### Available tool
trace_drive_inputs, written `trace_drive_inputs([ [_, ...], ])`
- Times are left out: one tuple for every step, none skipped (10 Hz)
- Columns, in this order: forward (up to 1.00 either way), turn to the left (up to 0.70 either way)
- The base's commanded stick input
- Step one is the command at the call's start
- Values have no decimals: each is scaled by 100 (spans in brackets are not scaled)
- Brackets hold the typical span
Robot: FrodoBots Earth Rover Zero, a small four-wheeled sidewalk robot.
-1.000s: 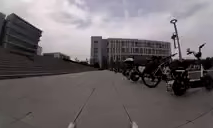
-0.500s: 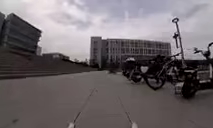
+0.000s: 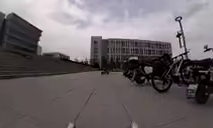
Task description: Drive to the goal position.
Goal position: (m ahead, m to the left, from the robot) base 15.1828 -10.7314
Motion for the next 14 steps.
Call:
trace_drive_inputs([
  [70, 0],
  [70, 0],
  [70, 0],
  [70, 0],
  [70, 0],
  [70, 0],
  [70, 0],
  [70, 0],
  [70, 0],
  [70, 0],
  [70, 0],
  [70, 0],
  [70, 0],
  [70, 0],
])
